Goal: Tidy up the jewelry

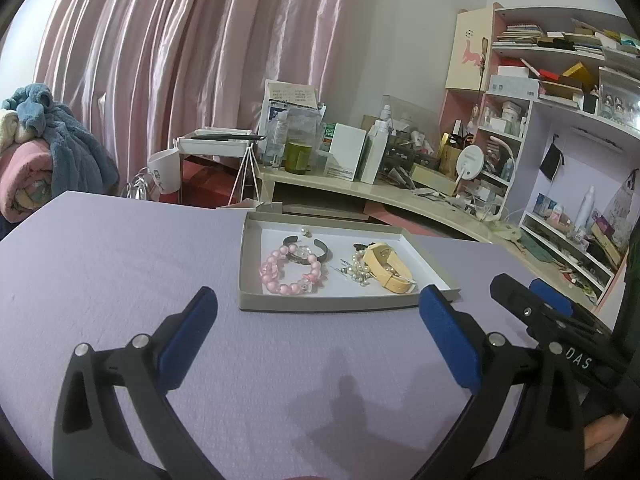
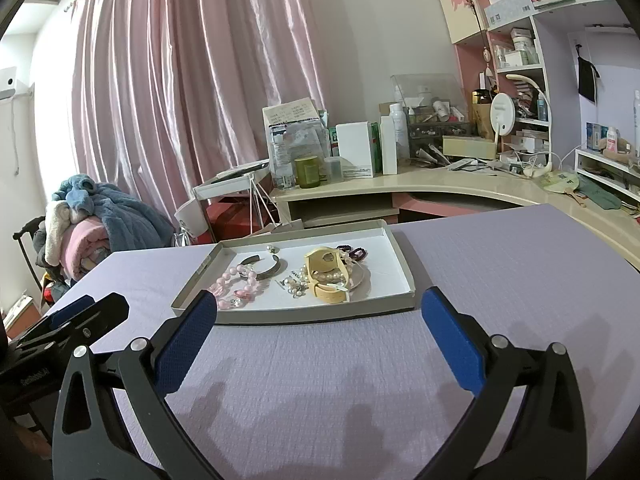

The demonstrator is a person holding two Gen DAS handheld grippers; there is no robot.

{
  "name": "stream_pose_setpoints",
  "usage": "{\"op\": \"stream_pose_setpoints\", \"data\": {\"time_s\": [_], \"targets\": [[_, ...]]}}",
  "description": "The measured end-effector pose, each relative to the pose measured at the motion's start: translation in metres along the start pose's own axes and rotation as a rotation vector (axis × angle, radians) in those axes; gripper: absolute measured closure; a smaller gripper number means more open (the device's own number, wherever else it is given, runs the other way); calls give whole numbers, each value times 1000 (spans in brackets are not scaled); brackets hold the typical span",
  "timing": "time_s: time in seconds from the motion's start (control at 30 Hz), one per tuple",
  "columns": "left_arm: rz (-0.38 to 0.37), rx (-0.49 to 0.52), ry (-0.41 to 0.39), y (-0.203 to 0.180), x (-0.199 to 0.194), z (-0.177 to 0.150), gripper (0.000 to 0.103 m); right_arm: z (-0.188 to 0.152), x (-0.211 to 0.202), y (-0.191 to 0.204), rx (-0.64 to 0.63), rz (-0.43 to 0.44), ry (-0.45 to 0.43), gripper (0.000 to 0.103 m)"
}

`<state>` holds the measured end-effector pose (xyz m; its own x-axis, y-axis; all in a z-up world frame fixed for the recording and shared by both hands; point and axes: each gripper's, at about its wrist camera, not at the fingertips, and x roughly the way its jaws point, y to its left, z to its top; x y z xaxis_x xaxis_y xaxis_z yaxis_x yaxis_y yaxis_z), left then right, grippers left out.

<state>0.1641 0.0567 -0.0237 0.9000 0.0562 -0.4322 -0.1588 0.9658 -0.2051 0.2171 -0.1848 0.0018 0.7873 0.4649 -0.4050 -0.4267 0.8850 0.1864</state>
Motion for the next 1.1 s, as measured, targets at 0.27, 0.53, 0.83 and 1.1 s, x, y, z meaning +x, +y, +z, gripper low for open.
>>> {"op": "stream_pose_setpoints", "data": {"time_s": [0.27, 0.53, 0.83, 1.1], "targets": [[1, -2, 1, -1, 0, 0, 2, 0, 0, 1, 0, -1, 0, 1], [2, 0, 4, 2, 1, -1, 2, 0, 0, 0, 0, 0, 0, 1], [4, 1, 4, 0, 1, -1, 2, -1, 0, -1, 1, 0, -1, 1], [7, 2, 5, 0, 2, -2, 2, -1, 0, -1, 1, 0, -1, 1]]}}
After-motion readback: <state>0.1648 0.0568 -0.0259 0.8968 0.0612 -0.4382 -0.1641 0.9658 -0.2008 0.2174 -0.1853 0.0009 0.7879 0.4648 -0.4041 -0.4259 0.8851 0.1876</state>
